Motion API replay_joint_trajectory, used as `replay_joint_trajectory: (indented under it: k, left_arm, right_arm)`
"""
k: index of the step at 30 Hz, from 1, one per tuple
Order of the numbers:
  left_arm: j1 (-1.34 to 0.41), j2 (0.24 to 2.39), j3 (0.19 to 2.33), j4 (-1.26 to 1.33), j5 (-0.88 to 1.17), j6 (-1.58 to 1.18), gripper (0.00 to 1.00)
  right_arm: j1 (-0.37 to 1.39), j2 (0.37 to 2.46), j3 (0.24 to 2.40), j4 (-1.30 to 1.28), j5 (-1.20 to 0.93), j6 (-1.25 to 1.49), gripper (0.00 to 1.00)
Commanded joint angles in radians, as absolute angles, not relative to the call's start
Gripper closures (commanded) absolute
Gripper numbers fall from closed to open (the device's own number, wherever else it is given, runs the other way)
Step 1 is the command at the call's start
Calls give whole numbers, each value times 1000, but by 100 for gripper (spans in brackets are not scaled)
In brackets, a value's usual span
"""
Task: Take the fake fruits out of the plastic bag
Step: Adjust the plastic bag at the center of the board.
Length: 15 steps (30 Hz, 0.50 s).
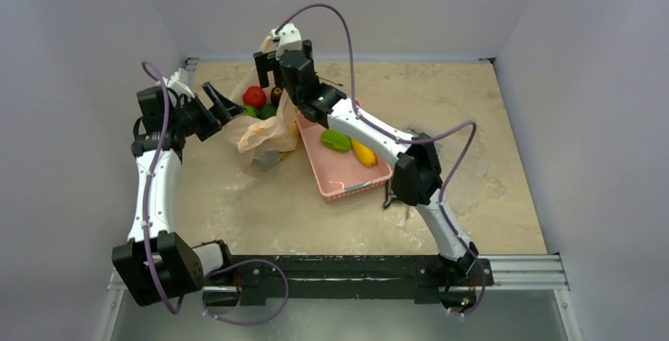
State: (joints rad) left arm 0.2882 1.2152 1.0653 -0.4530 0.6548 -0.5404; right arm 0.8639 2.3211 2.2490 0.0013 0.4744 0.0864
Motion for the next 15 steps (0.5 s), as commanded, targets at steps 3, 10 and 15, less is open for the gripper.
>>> replay_joint_trajectory:
  k: [3,10,15]
  left_arm:
    - [282,1133,1037,-496,574,-558,3]
    - [282,1066,1031,-597,391,-656,0]
    - [282,1029,1083,-713,348,-762,0]
  right_arm:
    - [867,2076,2151,-280,313,445,1]
    - [863,1831,1767,-208,73,782,1]
    - [815,1790,1641,-119,-130,1071,1]
